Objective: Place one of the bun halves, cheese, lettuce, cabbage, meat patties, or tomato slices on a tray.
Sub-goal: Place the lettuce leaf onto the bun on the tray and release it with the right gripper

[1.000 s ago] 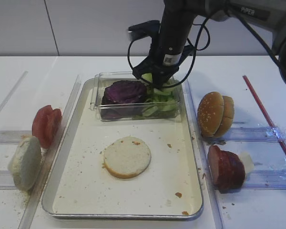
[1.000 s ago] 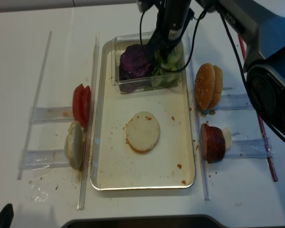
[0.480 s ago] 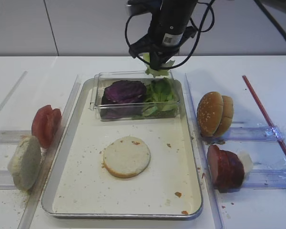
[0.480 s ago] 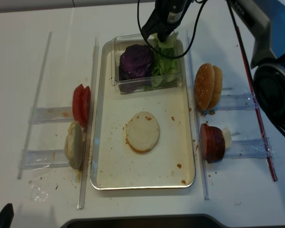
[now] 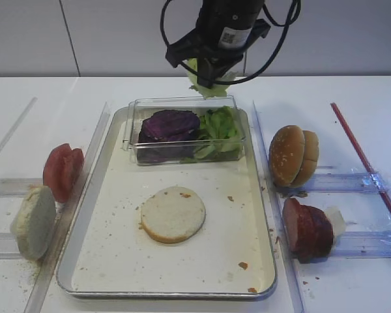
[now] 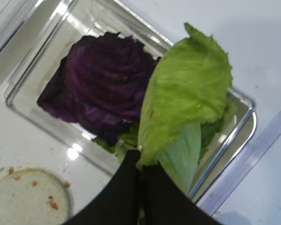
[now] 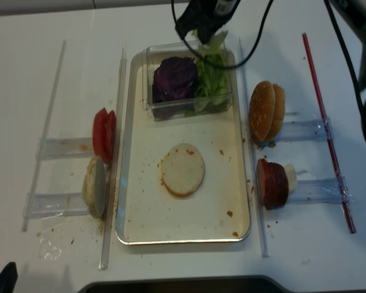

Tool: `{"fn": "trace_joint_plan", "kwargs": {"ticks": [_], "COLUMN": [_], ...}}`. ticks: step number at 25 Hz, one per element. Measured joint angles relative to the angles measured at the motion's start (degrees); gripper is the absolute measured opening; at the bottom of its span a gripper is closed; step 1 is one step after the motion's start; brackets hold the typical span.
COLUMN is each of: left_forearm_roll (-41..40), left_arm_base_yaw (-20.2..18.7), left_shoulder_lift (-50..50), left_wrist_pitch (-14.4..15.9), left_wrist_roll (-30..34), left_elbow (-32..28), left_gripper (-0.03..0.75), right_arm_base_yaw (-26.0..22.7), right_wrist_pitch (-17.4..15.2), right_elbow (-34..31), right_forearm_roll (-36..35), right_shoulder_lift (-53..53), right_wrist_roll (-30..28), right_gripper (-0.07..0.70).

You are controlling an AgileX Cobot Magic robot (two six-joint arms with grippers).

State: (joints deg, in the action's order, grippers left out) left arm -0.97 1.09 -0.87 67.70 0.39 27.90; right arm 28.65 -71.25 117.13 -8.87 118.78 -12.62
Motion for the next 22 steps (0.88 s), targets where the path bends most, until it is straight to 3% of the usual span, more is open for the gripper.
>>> {"fn": "trace_joint_plan", "kwargs": {"ticks": [9, 15, 22], "left_forearm_roll": [0.00, 0.00, 0.00], "left_arm_base_yaw": [0.00, 0.00, 0.00], "left_shoulder_lift": [0.00, 0.00, 0.00], "left_wrist_pitch": [0.00, 0.00, 0.00], "left_wrist_roll": [0.00, 0.00, 0.00], "left_elbow": [0.00, 0.00, 0.00], "left_gripper": [0.491, 0.491, 0.491], "right_arm_base_yaw": [5.12, 8.20, 13.02], "right_wrist_pitch": [0.11, 7.30, 15.43], "right_elbow": [-16.81, -31.27, -40.37], "right_forearm_roll": [-1.18, -4.20, -4.92], "right_shoulder_lift": [-10.96, -19.83, -21.56], "right_wrist_roll": [0.96, 1.19, 1.19], "right_gripper": [0.018, 0.018, 0.018]}}
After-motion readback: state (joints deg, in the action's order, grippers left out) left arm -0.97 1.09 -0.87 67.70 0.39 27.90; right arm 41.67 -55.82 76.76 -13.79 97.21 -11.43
